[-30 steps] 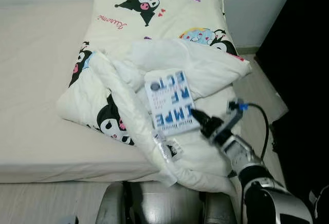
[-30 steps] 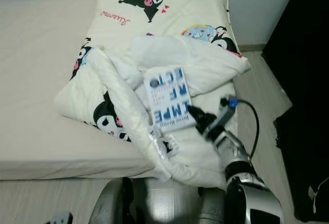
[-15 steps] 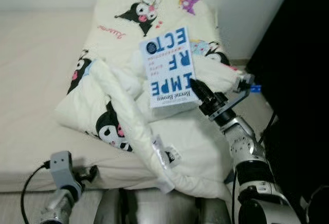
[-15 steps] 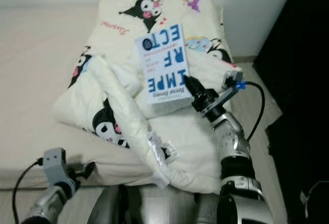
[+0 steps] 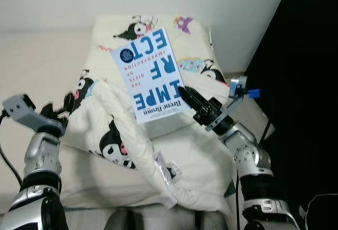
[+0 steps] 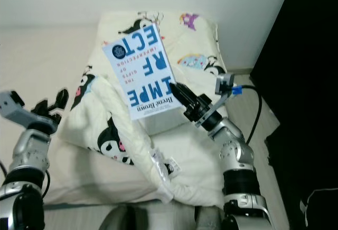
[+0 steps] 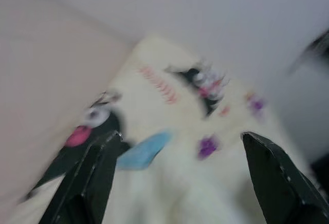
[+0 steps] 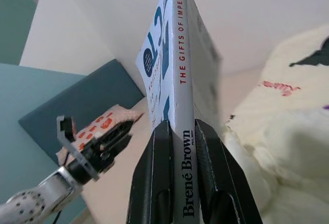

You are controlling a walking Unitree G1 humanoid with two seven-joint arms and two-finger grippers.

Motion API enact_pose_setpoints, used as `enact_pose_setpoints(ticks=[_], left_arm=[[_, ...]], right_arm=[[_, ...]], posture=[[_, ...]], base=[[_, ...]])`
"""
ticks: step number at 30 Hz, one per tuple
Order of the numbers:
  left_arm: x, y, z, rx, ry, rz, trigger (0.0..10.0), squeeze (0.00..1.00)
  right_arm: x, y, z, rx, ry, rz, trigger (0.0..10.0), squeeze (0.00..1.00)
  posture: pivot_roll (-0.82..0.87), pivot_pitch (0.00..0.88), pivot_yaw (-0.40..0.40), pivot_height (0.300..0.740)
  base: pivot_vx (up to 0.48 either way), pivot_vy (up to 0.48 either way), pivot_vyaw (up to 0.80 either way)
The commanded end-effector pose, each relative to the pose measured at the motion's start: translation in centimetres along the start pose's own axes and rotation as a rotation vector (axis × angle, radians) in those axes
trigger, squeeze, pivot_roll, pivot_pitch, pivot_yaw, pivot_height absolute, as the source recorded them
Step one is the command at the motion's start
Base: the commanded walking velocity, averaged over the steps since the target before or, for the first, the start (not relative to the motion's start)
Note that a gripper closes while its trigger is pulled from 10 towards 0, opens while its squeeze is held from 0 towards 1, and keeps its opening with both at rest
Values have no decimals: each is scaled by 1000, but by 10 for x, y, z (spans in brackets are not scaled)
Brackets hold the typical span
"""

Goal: Clean up the room

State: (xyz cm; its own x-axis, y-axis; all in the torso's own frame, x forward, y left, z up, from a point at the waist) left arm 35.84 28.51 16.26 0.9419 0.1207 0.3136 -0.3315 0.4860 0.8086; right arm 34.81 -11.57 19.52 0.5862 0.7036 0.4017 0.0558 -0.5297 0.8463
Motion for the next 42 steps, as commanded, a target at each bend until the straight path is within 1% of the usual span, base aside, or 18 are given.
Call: enact_pose_setpoints(ticks=[1, 3, 4, 7, 8, 9, 10, 12, 13, 14, 15, 16, 20, 26, 29, 30, 34, 42], left_arm=[[-2, -5, 8, -76, -77, -3, 10000, 0], [-3, -11, 28, -197, -238, -2, 10000, 0], [-3, -11, 28, -197, -238, -2, 10000, 0], [-15, -27, 55, -333, -450, -58, 10000, 0], [-20, -33, 63, -354, -509, -87, 10000, 0], [-20, -33, 63, -354, -509, -87, 10000, 0], [-26, -40, 69, -380, -559, -119, 10000, 0], [-26, -40, 69, -380, -559, -119, 10000, 0], [-30, -47, 72, -390, -578, -149, 10000, 0], [-32, -55, 72, -394, -570, -178, 10000, 0], [-32, -55, 72, -394, -570, -178, 10000, 0], [-35, -64, 71, -394, -544, -217, 10000, 0], [-37, -67, 71, -407, -538, -236, 10000, 0], [-44, -81, 78, -438, -531, -284, 10000, 0], [-47, -86, 83, -453, -538, -299, 10000, 0], [-48, -89, 85, -456, -536, -305, 10000, 0], [-49, -98, 89, -441, -509, -322, 10000, 0], [-54, -110, 90, -413, -441, -361, 10000, 0]], right_arm=[[3, 1, -9, 10, 57, 22, 0, 0], [3, -1, -11, 18, 72, 10, 0, 0], [3, -1, -11, 18, 72, 10, 0, 0], [3, -3, -14, 25, 87, -3, 0, 0], [3, -4, -15, 27, 90, -8, 0, 0], [3, -4, -15, 27, 90, -8, 0, 0], [2, -5, -16, 29, 91, -14, 0, 0], [2, -5, -16, 29, 91, -14, 0, 0], [1, -6, -16, 30, 91, -18, 0, 0], [1, -7, -17, 32, 90, -22, 0, 0], [1, -7, -17, 32, 90, -22, 0, 0], [0, -9, -17, 35, 86, -27, 0, 0], [0, -10, -18, 37, 83, -31, 0, 0], [0, -16, -19, 43, 76, -40, 0, 0], [-1, -18, -14, 41, 27, -38, 0, 0], [-1, -20, -13, 24, 20, -55, 10000, 0], [-3, -28, -15, 11, 32, -94, 10000, 0], [-4, -35, -22, 26, 63, -112, 10000, 0]], posture=[[-76, 98, -9, 655], [-82, 94, -9, 665], [-82, 94, -9, 665], [-89, 90, -13, 680], [-90, 89, -13, 685], [-90, 89, -13, 685], [-92, 88, -13, 690], [-92, 88, -13, 690], [-93, 87, -11, 695], [-94, 86, -8, 700], [-94, 86, -8, 700], [-93, 84, -8, 710], [-93, 84, -7, 725], [-96, 77, -5, 740], [-99, 75, -6, 740], [-100, 76, -10, 740], [-97, 74, -10, 740], [-97, 71, -6, 740]], base=[[0, 0, 0], [0, 0, 0], [0, 0, 0], [0, 0, 0], [0, 0, 0], [0, 0, 0], [0, 0, 0], [0, 0, 0], [0, 0, 0], [0, 0, 0], [0, 0, 0], [0, 0, 0], [0, 0, 0], [0, 0, 0], [0, 0, 0], [0, 0, 638], [0, 0, 639], [0, 0, 640]])
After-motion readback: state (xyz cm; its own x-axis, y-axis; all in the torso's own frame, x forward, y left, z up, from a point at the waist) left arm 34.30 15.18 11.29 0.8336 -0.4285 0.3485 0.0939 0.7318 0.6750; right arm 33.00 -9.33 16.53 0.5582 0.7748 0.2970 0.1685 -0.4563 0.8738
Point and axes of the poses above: a point about 5 cm out from each wrist's last joint towards the gripper, its own x axis pointing out of the wrist towards the gripper, its own y axis along the axis of the wrist's last joint, z = x × y, the point moved 1 cm from there along x, pointing out of the wrist towards the gripper, and after that the axes turned 1 degree about x, right-handed, at the moved point
